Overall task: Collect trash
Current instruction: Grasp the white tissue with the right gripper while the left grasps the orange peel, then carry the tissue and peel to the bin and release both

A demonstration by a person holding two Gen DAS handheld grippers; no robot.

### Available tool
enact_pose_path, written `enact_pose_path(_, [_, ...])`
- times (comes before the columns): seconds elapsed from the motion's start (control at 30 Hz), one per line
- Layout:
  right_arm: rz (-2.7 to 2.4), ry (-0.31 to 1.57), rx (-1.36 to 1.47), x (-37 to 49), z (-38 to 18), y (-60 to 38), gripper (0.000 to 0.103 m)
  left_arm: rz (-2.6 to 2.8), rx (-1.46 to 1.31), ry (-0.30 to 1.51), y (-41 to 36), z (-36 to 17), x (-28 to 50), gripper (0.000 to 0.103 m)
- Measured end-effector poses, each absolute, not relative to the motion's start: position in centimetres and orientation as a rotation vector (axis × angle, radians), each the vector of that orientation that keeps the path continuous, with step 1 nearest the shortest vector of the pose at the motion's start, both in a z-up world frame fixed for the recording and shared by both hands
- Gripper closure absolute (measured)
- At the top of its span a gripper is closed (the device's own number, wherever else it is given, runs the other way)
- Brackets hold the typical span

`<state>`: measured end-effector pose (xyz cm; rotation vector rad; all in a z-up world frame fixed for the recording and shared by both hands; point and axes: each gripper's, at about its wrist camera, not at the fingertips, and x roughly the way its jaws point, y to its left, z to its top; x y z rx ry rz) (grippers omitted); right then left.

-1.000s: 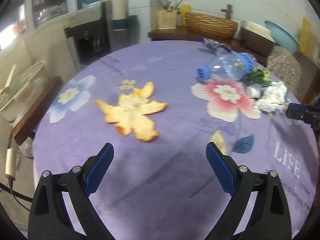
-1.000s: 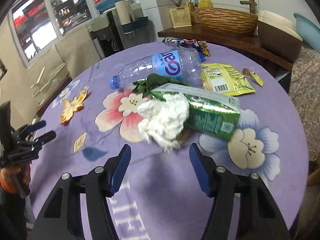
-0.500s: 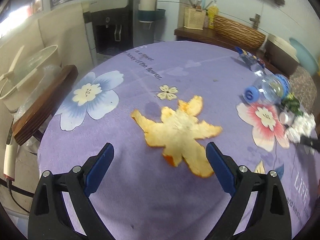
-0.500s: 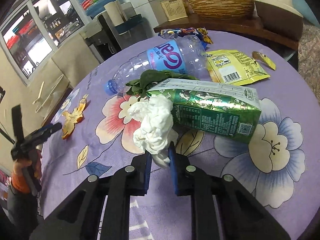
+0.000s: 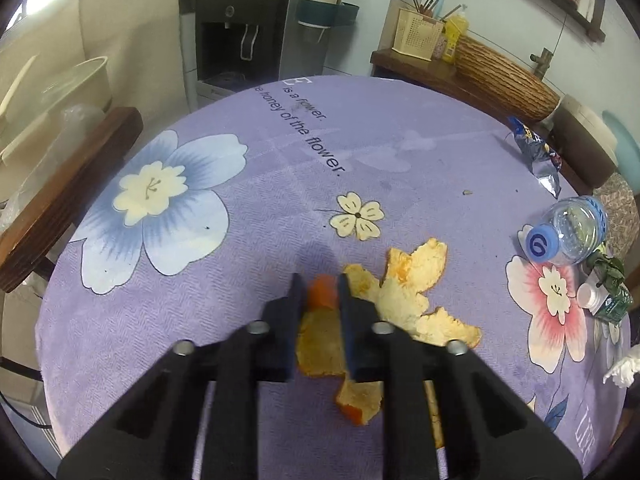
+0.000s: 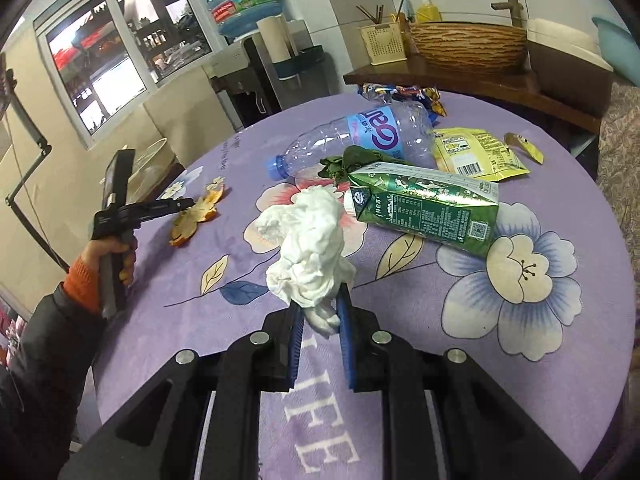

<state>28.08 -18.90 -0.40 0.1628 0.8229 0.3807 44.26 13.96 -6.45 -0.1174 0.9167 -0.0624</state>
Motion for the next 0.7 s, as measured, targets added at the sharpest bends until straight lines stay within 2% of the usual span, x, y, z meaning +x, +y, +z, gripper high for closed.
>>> enact_pose_path(0.03, [0.381, 0.818, 0.164, 27.9, -0.3, -19.1, 0.086, -0.076, -0.128, 0.917, 13.8, -6.5, 44.1, 0.097])
enact_pose_path(0.13, [0.385, 0.804, 0.184, 26.9, -0.2, -19.8, 0.086, -0.101, -0.131, 0.888, 12.8, -6.0, 42.9, 0.100])
enact_pose_path(0.47, [0.341, 0.722, 0.227, 21.3, 0.6, -25.2, 0.086, -0.366, -0.065, 0.718, 5.2, 1.2, 33.6, 0.101])
enact_pose_path(0.7, [0.196, 0.681, 0.252, 16.6, 1.0, -31.6, 0.086, -0.628, -0.025, 0.655, -4.2, 6.2, 28.1, 0.101])
